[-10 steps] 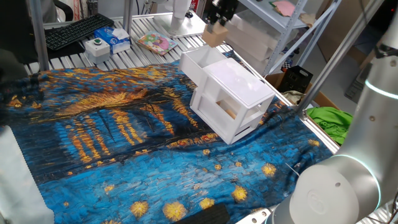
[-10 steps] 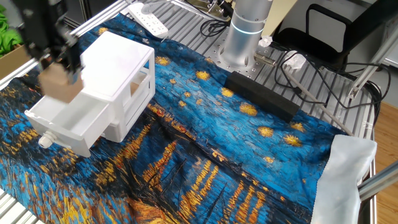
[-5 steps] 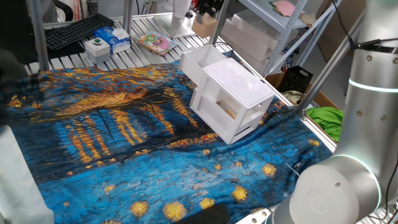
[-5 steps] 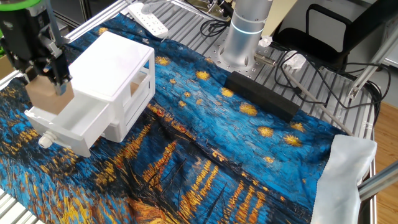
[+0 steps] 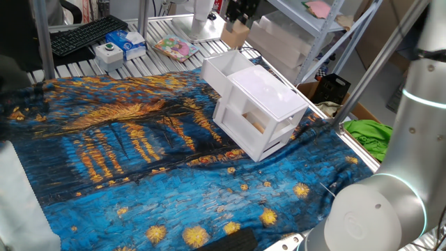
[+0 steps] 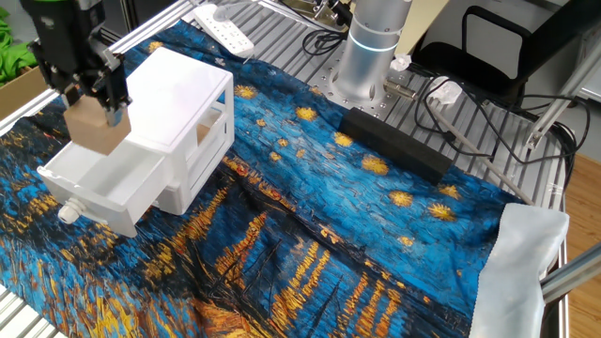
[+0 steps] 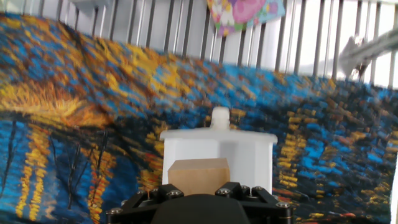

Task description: Put things in the drawer

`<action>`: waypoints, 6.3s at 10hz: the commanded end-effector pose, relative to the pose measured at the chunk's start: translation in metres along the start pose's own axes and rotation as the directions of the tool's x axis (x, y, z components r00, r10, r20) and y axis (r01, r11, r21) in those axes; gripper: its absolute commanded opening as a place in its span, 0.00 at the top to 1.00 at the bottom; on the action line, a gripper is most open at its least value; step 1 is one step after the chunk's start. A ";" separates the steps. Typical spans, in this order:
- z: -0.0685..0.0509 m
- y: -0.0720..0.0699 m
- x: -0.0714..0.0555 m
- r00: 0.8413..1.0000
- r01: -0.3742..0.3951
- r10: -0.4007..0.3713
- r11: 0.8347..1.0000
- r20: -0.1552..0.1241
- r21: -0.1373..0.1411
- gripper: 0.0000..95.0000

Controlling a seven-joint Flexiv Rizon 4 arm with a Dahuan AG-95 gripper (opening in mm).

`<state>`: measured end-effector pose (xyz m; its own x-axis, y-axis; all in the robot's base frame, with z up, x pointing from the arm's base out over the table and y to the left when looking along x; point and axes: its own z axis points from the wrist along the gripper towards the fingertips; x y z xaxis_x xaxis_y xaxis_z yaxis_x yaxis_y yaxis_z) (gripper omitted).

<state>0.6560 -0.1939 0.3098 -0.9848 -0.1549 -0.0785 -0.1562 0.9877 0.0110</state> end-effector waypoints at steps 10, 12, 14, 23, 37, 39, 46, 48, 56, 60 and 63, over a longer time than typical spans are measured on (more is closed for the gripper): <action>0.001 -0.001 -0.021 1.000 -0.003 0.003 1.000 -0.001 -0.005 1.00; 0.002 -0.001 -0.021 1.000 -0.003 0.003 1.000 -0.002 -0.004 1.00; 0.002 -0.001 -0.021 1.000 -0.009 0.009 1.000 -0.004 -0.008 1.00; 0.002 -0.001 -0.021 1.000 -0.027 0.027 0.999 0.000 -0.019 1.00; 0.002 -0.001 -0.021 0.996 -0.076 0.074 0.997 -0.054 -0.024 1.00; 0.002 -0.001 -0.021 0.995 -0.076 0.075 0.997 -0.066 -0.019 1.00; 0.002 -0.001 -0.021 0.994 -0.074 0.071 0.997 -0.083 -0.031 1.00; 0.002 -0.001 -0.021 0.994 -0.069 0.066 0.997 -0.081 -0.031 1.00; 0.037 -0.007 -0.021 0.994 -0.064 0.062 0.998 -0.085 -0.021 1.00; 0.052 -0.013 -0.020 0.995 -0.058 0.057 0.998 -0.085 -0.017 1.00; 0.063 -0.017 -0.020 0.996 -0.050 0.049 0.999 -0.077 -0.017 1.00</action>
<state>0.6817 -0.2061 0.2458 -0.9941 -0.1085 -0.0039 -0.1085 0.9936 0.0318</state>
